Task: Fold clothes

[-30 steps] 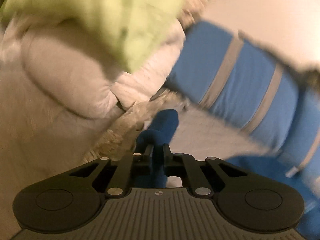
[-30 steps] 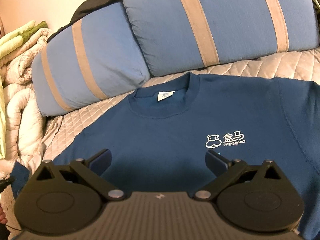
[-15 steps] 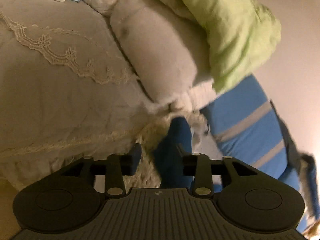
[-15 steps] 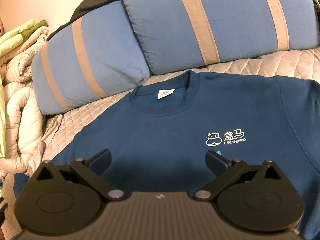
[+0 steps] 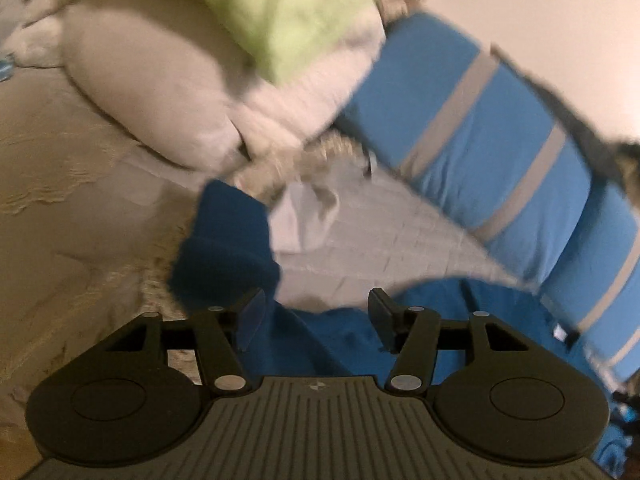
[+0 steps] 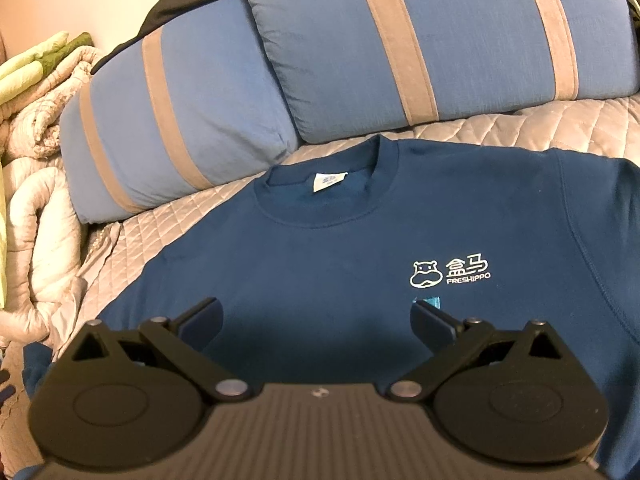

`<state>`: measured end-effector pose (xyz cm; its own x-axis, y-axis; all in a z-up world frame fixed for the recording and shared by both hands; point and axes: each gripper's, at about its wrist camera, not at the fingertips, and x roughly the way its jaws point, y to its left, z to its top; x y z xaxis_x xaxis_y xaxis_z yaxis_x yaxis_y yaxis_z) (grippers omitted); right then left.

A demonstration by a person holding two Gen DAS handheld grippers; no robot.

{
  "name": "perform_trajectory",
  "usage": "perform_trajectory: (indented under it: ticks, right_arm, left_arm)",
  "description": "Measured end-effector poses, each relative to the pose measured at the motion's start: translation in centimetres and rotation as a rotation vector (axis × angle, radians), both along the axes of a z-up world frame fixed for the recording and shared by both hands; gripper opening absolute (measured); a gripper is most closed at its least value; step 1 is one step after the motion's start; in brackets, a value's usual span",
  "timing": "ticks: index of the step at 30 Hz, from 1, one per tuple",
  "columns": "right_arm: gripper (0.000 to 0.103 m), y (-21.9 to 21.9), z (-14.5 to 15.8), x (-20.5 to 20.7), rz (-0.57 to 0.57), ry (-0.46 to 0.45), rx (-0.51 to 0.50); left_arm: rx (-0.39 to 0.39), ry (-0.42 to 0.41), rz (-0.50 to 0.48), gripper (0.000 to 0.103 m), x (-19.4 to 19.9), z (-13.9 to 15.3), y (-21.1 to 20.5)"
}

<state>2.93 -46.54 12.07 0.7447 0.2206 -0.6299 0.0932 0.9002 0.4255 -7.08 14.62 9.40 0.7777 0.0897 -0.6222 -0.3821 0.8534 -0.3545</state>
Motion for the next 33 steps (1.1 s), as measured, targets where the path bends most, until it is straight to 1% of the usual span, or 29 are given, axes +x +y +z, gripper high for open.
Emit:
perform_trajectory:
  ticks: [2, 3, 4, 6, 7, 8, 9, 10, 11, 14, 15, 17, 18, 19, 20, 22, 23, 26, 28, 30, 31, 32, 33]
  right_arm:
    - [0.103, -0.1, -0.1, 0.0, 0.000, 0.004, 0.006]
    - [0.103, -0.1, -0.1, 0.0, 0.000, 0.005, 0.008]
    - [0.103, -0.1, -0.1, 0.0, -0.001, 0.006, 0.009]
    - [0.103, -0.2, -0.1, 0.0, 0.000, 0.007, 0.011]
    - [0.103, -0.2, -0.1, 0.0, 0.001, 0.006, 0.012]
    - [0.103, -0.3, -0.1, 0.0, 0.002, 0.006, 0.014]
    - [0.103, -0.3, -0.1, 0.0, 0.004, 0.006, 0.016]
    - [0.103, -0.3, -0.1, 0.0, 0.006, 0.006, 0.019]
    - [0.103, -0.3, -0.1, 0.0, 0.007, 0.007, 0.021]
    - [0.103, -0.2, -0.1, 0.0, 0.012, 0.008, 0.021]
    - [0.103, -0.2, -0.1, 0.0, 0.012, 0.007, 0.021]
    - [0.103, -0.2, -0.1, 0.1, 0.010, 0.008, 0.022]
    - [0.103, -0.3, -0.1, 0.0, 0.009, 0.008, 0.024]
    - [0.103, -0.3, -0.1, 0.0, 0.008, 0.009, 0.026]
    - [0.103, -0.3, -0.1, 0.0, 0.007, 0.010, 0.027]
    - [0.103, -0.3, -0.2, 0.0, 0.005, 0.010, 0.029]
    - [0.103, -0.4, -0.2, 0.0, 0.005, 0.012, 0.031]
    - [0.103, -0.2, -0.2, 0.1, 0.014, 0.018, 0.032]
    - [0.103, -0.1, -0.2, 0.1, 0.018, 0.015, 0.026]
    - [0.103, 0.0, -0.2, 0.0, 0.018, 0.013, 0.018]
    - [0.103, -0.1, -0.2, 0.0, 0.015, 0.016, 0.019]
    - [0.103, -0.1, -0.3, 0.0, 0.013, 0.020, 0.020]
    - [0.103, -0.1, -0.3, 0.0, 0.010, 0.022, 0.021]
  left_arm:
    - [0.006, 0.083, -0.027, 0.056, 2.3, -0.4, -0.5]
    - [0.016, 0.133, -0.024, 0.056, 3.3, -0.8, -0.6]
    - [0.032, 0.178, 0.004, 0.055, 3.8, -1.1, -0.7]
    - [0.065, 0.266, 0.066, 0.047, 4.5, -1.8, -0.7]
    - [0.052, 0.279, 0.073, 0.034, 4.6, -2.1, -0.6]
    - [0.037, 0.289, 0.077, 0.012, 4.6, -2.4, -0.4]
    - [0.024, 0.291, 0.087, 0.009, 4.5, -2.5, -0.2]
    - [0.011, 0.292, 0.097, 0.009, 4.4, -2.5, 0.0]
    - [0.007, 0.276, 0.101, 0.008, 4.2, -2.2, 0.1]
    - [0.021, 0.141, 0.071, 0.008, 3.7, 0.6, 0.0]
    - [0.021, 0.067, 0.048, 0.008, 3.2, 1.8, 0.0]
    - [-0.007, -0.134, -0.018, 0.008, 1.0, 4.1, 0.4]
    - [-0.013, -0.232, -0.029, 0.008, -0.6, 5.1, 0.6]
    - [-0.004, -0.296, -0.018, 0.008, -2.2, 5.5, 0.9]
    - [0.013, -0.323, 0.013, 0.008, -3.9, 5.4, 1.1]
    - [0.012, -0.298, 0.068, 0.008, -6.3, 3.6, 1.6]
    - [0.004, -0.259, 0.094, 0.008, -7.2, 2.2, 1.9]
    - [-0.055, -0.122, 0.172, 0.008, -9.0, -2.5, 2.8]
    - [-0.073, -0.081, 0.188, 0.010, -9.6, -4.2, 2.9]
    - [-0.090, -0.042, 0.202, 0.020, -10.2, -5.7, 3.0]
    - [-0.077, -0.048, 0.203, 0.029, -10.3, -5.7, 2.9]
    - [-0.064, -0.055, 0.203, 0.034, -10.5, -5.6, 2.7]
    - [-0.026, -0.063, 0.188, 0.037, -10.3, -5.1, 2.4]
